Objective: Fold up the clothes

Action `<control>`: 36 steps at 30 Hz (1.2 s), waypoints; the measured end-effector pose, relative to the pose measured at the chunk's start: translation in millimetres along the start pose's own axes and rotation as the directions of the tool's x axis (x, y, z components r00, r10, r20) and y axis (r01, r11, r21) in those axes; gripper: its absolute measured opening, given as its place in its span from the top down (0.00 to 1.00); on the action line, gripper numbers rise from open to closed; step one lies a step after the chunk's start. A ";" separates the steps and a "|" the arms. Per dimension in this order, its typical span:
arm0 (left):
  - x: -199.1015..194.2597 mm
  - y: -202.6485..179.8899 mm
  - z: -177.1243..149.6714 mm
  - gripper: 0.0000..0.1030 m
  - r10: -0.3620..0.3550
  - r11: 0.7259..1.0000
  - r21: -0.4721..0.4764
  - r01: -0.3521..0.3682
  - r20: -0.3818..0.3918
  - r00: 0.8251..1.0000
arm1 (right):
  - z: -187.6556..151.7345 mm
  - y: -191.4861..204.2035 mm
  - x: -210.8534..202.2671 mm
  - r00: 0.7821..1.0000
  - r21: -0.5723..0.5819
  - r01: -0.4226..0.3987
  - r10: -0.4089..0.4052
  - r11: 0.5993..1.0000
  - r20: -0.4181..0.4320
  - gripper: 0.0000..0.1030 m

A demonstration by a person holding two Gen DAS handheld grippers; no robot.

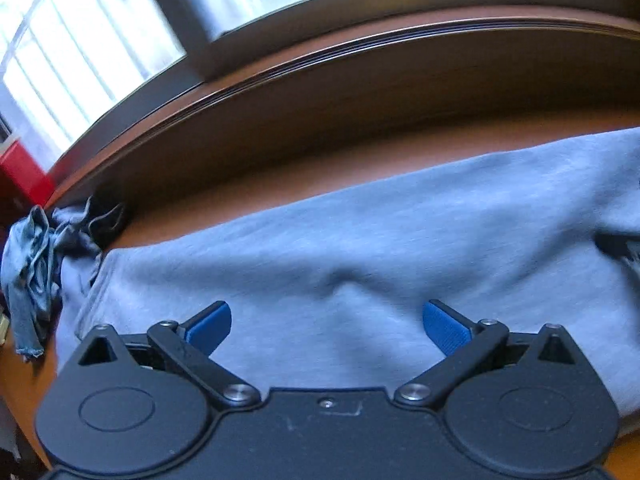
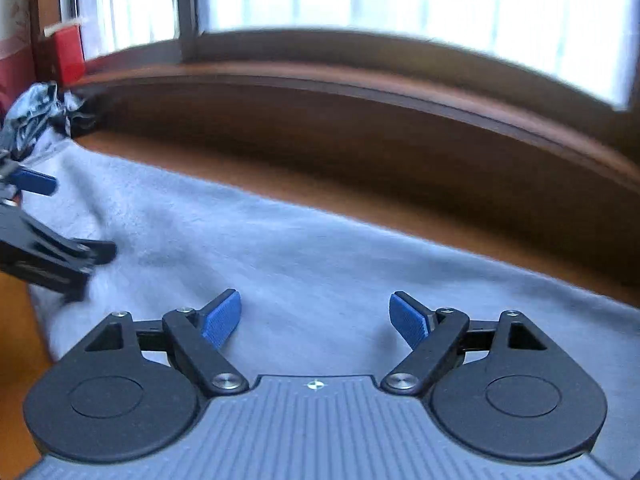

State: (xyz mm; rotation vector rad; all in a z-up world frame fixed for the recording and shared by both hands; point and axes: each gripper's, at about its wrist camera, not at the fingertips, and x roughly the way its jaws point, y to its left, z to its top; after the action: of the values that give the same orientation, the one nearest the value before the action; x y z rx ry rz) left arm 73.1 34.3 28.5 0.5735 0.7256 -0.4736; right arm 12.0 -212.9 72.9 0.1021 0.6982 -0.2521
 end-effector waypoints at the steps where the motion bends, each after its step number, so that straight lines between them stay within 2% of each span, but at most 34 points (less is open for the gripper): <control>1: 1.3 16.5 -4.1 0.00 -0.019 1.000 -0.017 0.019 0.000 1.000 | 4.9 10.2 15.3 1.000 -0.002 0.003 -0.003 1.000 0.006 0.09; 3: 4.8 38.2 -4.7 0.00 -0.041 0.999 -0.034 0.040 -0.008 0.999 | 9.8 17.3 31.4 1.000 0.011 0.001 -0.001 1.000 0.025 0.03; 5: 6.0 55.5 -2.7 0.01 -0.048 0.998 -0.040 0.047 -0.014 0.999 | 13.0 16.7 27.5 1.000 0.036 0.000 -0.001 0.999 0.013 0.04; 8: -8.8 78.5 -5.8 0.01 -0.007 1.000 -0.012 0.007 0.045 0.999 | 16.0 16.0 9.6 1.000 0.069 -0.015 0.014 0.998 0.008 0.23; 10: -11.5 91.3 -9.1 0.00 0.034 0.999 0.009 -0.035 0.058 0.998 | 12.8 21.4 -18.8 0.997 0.072 -0.061 0.058 0.996 0.042 0.22; 12: 3.4 97.1 -14.5 0.01 0.097 0.994 0.045 -0.098 0.014 0.995 | 5.9 36.5 -41.8 0.991 0.036 -0.113 0.111 0.993 0.071 0.22; 13: 13.4 97.8 -18.6 0.00 0.147 0.987 0.069 -0.145 -0.019 0.989 | 1.3 47.1 -42.6 0.987 0.016 -0.145 0.143 0.989 0.080 0.22; 14: 18.5 99.9 -22.6 0.00 0.181 0.981 0.075 -0.179 -0.019 0.983 | -5.2 57.3 -43.1 0.980 -0.008 -0.184 0.184 0.983 0.073 0.21; 17: 20.5 114.1 -21.6 0.00 0.188 0.982 0.035 -0.187 -0.041 0.981 | -23.2 100.0 -8.4 0.949 -0.037 -0.311 0.308 0.950 -0.065 0.21; 18: 21.2 116.3 -21.2 0.00 0.199 0.980 0.033 -0.198 -0.046 0.979 | -30.8 111.3 -3.5 0.950 -0.038 -0.308 0.306 0.951 -0.058 0.12; 20: 22.8 116.3 -21.6 0.00 0.240 0.970 0.052 -0.238 -0.040 0.970 | -34.4 126.8 -1.5 0.944 -0.061 -0.328 0.326 0.943 -0.048 0.09; 23: 16.9 111.5 -21.0 0.00 0.226 0.973 0.061 -0.224 -0.016 0.974 | -27.1 113.4 -8.9 0.944 -0.016 -0.331 0.330 0.944 -0.021 0.17; 24: 14.5 109.6 -20.8 0.00 0.216 0.974 0.063 -0.216 -0.007 0.976 | -24.4 107.9 -11.7 0.944 0.001 -0.331 0.331 0.944 -0.012 0.17; 27: -1.9 94.8 -15.0 0.00 0.142 0.986 0.081 -0.147 0.064 0.988 | -26.7 75.0 -39.8 0.979 0.082 -0.196 0.191 0.977 0.064 0.17; 29: -15.0 71.5 -6.5 0.00 0.059 0.992 0.101 -0.070 0.108 0.992 | -35.6 53.0 -62.2 0.993 0.124 -0.047 0.033 0.991 0.111 0.15; 31: -29.9 40.8 -1.1 0.00 -0.036 0.988 0.152 0.013 0.152 0.988 | -50.4 27.5 -86.4 0.980 0.178 0.121 -0.146 0.977 0.135 0.13; 32: -35.2 23.9 0.1 0.00 -0.067 0.982 0.186 0.036 0.167 0.984 | -59.3 14.7 -93.1 0.969 0.210 0.175 -0.205 0.962 0.134 0.12; 34: -42.8 -8.8 2.5 0.00 -0.111 0.966 0.248 0.066 0.175 0.978 | -76.6 -9.6 -103.0 0.945 0.270 0.261 -0.303 0.927 0.125 0.12; 36: -47.8 -34.9 6.4 0.00 -0.170 0.951 0.284 0.123 0.148 0.974 | -96.6 -35.4 -109.2 0.919 0.345 0.326 -0.380 0.880 0.103 0.12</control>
State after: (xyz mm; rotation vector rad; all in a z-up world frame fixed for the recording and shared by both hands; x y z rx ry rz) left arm 24.3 13.9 56.0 0.7298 0.5429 -0.7611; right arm -137.9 -208.7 69.6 0.2632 0.4979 -0.7223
